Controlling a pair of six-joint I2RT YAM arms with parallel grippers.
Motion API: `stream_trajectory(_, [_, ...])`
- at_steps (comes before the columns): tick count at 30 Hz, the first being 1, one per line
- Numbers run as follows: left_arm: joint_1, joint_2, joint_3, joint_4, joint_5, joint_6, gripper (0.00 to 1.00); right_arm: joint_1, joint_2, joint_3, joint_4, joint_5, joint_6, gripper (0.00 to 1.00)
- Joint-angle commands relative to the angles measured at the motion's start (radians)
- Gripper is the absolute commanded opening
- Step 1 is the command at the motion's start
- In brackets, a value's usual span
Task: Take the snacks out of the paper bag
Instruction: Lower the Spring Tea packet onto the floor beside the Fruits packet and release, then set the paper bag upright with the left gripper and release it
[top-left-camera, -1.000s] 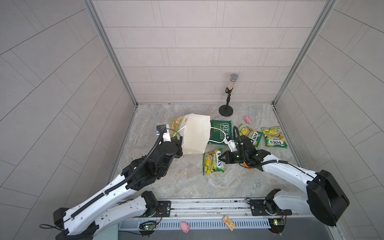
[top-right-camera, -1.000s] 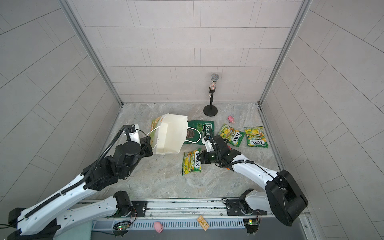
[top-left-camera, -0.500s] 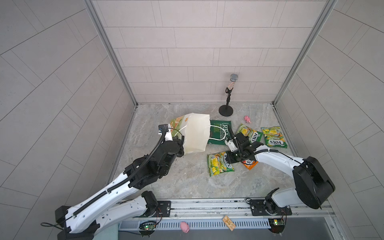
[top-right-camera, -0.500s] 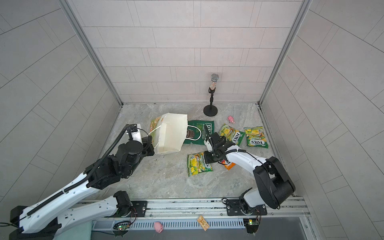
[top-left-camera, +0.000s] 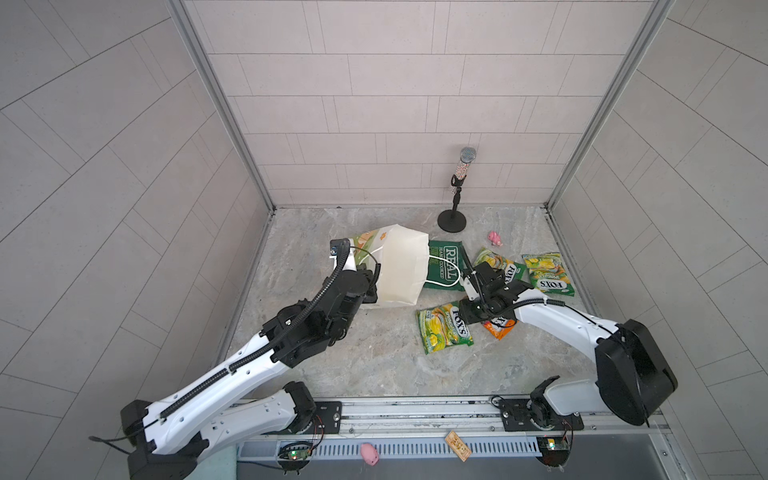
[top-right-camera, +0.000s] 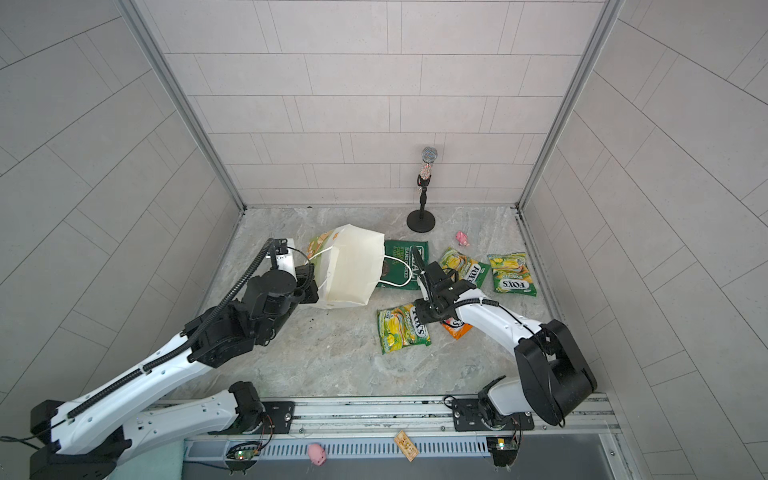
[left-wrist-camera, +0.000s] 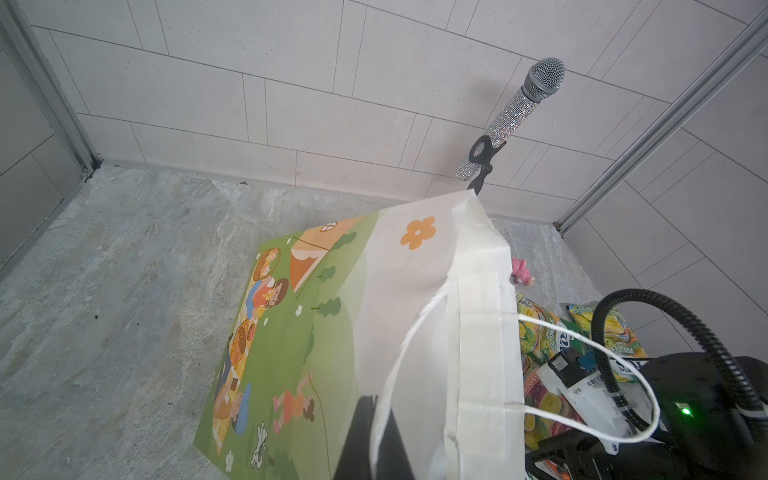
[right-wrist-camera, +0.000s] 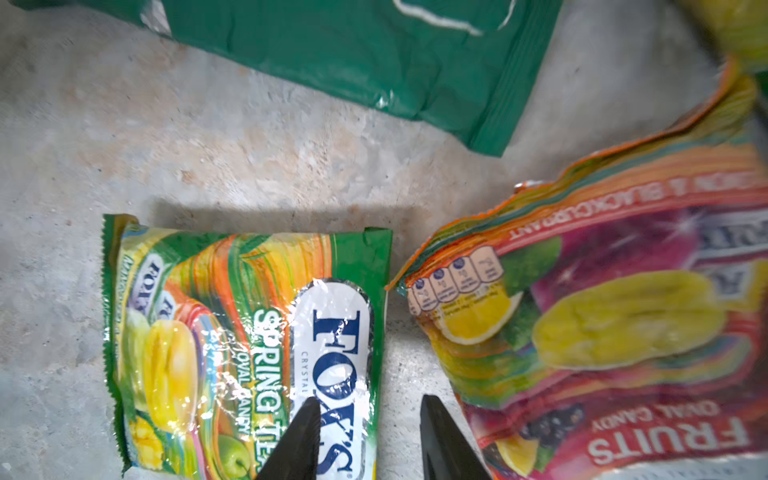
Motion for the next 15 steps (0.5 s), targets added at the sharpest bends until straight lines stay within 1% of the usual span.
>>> stream_trajectory(1, [0.034,0.032,0.053,0.065,0.059,0.075,0.0,-0.013,-0.049,-0.005,-0.043,0.042,0.002,0.43])
stream_trajectory(7, [0.087,0.114,0.114,0.123,0.169,0.094,0.0,-0.033,-0.089,-0.013,-0.058,0.051,-0.001,0.44])
stream_trajectory(15, [0.1,0.18,0.188,0.161,0.2,0.102,0.0,-0.046,-0.11,-0.025,-0.071,0.053,-0.004,0.44])
